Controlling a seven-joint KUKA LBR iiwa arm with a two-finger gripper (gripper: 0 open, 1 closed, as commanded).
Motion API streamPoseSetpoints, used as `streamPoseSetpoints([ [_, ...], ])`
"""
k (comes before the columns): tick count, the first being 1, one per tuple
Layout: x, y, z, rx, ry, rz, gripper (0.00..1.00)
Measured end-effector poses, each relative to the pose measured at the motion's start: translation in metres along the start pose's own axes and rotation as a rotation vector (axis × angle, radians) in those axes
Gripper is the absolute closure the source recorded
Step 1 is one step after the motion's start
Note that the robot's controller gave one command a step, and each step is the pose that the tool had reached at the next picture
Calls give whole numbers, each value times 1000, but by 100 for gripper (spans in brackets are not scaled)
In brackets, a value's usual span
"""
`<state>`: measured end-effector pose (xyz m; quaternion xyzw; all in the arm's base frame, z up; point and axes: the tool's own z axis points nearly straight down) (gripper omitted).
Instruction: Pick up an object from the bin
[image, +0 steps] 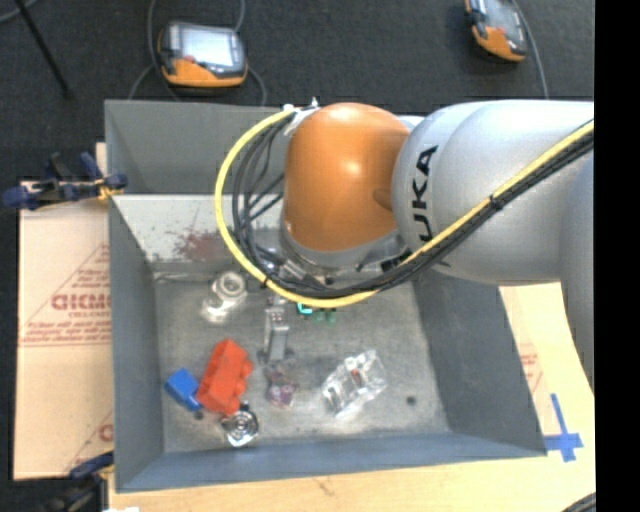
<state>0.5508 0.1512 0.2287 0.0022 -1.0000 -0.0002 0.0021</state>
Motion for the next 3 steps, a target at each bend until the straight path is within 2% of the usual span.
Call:
streamPoseSetpoints([
  [1,-1,-4,153,2,-1,-266,0],
  [2,-2,-3,149,-1,-7,-260,100],
  [3,-2,-3,149,-1,-6,-257,0],
])
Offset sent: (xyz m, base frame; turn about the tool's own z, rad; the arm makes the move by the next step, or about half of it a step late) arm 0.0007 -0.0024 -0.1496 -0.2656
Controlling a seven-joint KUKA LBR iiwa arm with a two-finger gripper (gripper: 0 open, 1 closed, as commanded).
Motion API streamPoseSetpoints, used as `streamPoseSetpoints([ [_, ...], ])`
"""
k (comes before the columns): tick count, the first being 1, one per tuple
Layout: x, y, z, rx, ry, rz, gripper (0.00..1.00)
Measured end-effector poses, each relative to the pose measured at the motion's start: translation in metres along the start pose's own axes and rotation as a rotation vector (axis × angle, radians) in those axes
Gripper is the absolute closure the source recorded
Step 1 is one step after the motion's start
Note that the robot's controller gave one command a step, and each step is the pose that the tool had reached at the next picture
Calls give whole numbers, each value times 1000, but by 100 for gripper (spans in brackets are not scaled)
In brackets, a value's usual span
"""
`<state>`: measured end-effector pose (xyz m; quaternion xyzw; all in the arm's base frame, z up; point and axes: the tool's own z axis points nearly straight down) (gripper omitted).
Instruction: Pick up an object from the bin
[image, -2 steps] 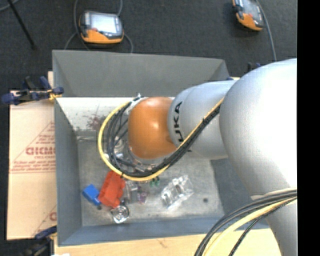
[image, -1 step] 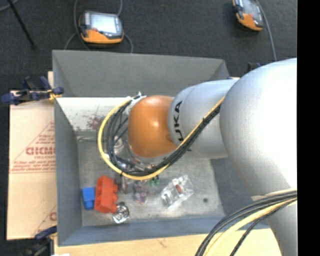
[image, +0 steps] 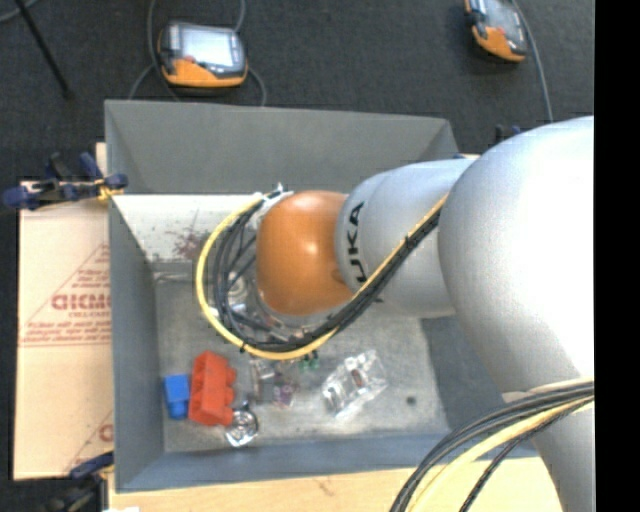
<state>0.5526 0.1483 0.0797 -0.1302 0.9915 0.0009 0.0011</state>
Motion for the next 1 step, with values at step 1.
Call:
streamPoseSetpoints([
  [1,-7,73,9,-1,-3,-559,0],
])
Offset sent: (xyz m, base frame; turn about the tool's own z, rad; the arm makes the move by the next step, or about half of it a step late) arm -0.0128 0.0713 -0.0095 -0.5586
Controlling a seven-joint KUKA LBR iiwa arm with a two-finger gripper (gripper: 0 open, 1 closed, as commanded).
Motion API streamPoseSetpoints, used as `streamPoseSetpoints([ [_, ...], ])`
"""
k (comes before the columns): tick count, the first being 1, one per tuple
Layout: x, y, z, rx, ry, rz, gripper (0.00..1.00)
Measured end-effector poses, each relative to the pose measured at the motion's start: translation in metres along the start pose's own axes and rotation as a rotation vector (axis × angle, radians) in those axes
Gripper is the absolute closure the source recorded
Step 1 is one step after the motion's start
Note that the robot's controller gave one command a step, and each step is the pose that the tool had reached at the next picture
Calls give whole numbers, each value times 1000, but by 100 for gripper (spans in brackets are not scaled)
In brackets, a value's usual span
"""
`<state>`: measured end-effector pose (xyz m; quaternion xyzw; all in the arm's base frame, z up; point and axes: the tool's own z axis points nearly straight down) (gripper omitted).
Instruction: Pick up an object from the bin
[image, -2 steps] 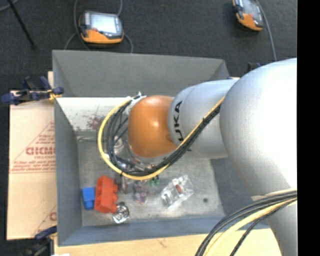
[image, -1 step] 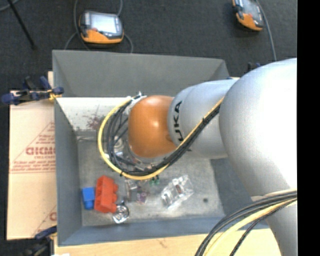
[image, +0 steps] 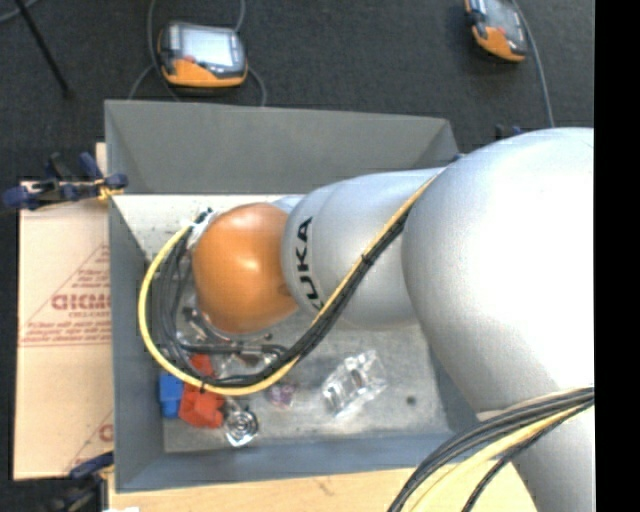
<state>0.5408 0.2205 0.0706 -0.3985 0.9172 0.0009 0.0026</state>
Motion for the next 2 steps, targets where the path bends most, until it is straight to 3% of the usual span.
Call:
streamPoseSetpoints([
  [1,1,-1,0,0,1,8,100],
  [2,-8,-9,-180,6,-6,-8,100],
])
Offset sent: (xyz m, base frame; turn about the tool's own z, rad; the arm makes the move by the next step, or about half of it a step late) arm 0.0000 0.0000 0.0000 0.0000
